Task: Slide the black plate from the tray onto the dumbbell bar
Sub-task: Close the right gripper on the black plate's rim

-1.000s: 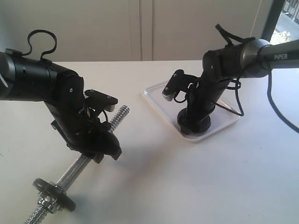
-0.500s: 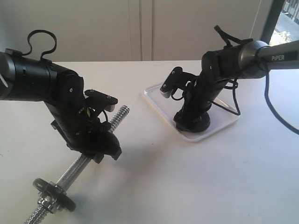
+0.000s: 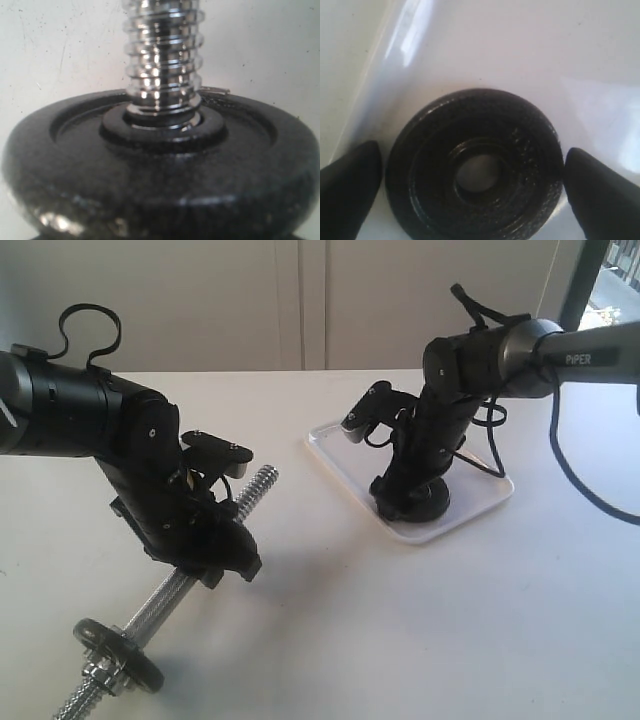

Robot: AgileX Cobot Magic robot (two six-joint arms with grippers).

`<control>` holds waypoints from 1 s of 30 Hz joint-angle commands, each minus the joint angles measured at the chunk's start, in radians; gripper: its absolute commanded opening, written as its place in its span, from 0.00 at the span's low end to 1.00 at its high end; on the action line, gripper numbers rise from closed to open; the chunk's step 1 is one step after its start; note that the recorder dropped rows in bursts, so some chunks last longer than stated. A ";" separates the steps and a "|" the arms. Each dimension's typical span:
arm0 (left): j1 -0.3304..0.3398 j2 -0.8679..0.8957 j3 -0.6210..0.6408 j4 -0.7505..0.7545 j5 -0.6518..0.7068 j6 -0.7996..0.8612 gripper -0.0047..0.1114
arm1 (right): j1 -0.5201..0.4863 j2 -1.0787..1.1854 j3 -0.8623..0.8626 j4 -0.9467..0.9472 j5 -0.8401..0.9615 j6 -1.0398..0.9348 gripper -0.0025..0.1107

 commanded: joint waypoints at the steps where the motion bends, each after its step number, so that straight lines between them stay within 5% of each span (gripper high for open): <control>1: -0.004 -0.045 -0.009 -0.019 -0.035 -0.003 0.04 | -0.025 0.005 -0.048 0.006 0.074 0.020 0.83; 13: -0.004 -0.045 -0.009 -0.019 -0.050 -0.003 0.04 | -0.081 0.012 -0.050 0.151 0.079 -0.070 0.83; 30: -0.004 -0.045 -0.009 -0.019 -0.050 -0.003 0.04 | -0.082 0.053 -0.048 0.099 0.099 -0.073 0.83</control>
